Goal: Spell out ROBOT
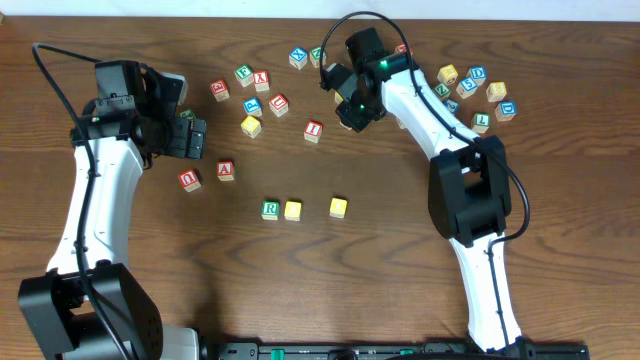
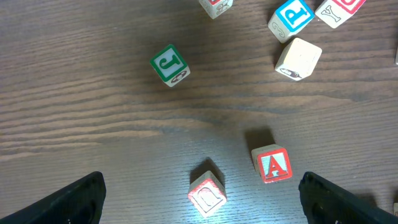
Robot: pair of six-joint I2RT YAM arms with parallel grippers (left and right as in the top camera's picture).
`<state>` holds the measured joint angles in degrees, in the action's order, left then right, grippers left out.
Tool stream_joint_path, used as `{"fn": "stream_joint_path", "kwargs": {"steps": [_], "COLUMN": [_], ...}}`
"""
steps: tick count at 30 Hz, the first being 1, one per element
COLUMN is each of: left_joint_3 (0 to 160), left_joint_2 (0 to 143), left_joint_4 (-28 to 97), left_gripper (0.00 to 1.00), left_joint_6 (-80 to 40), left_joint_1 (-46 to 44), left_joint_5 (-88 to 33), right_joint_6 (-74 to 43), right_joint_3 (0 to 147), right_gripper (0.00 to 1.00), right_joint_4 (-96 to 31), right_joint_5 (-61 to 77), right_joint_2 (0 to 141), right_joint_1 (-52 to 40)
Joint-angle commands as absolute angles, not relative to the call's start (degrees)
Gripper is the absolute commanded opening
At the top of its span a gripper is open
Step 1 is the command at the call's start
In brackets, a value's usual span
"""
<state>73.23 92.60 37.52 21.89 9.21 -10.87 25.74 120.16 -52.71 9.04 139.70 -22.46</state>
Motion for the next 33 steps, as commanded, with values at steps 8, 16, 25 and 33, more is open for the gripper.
{"fn": "stream_joint_path", "kwargs": {"steps": [8,16,25,33], "left_joint_3": [74.5,74.5,74.5,74.5], "left_joint_2": [93.3,93.3,93.3,93.3], "left_joint_4": [37.7,37.7,37.7,37.7], "left_gripper": [0.98,0.98,0.98,0.97], "left_joint_6": [22.2,22.2,22.2,22.2], "left_joint_1": [9.1,9.1,9.1,9.1], "left_joint_5": [-11.5,-11.5,-11.5,-11.5], "right_joint_6": [24.6,23.8,22.0,21.9], "right_joint_3": [131.4,136.3,136.4,136.3], "right_gripper": [0.25,0.24,0.23,0.22], "right_joint_4": [-57.8,-61.6,-62.7,-64.0], "right_joint_5": [9.6,9.6,11.6,12.4], "right_joint_2": [139.7,139.7,139.7,138.3], "right_joint_1": [-22.6,-22.6,-22.6,-22.5]}}
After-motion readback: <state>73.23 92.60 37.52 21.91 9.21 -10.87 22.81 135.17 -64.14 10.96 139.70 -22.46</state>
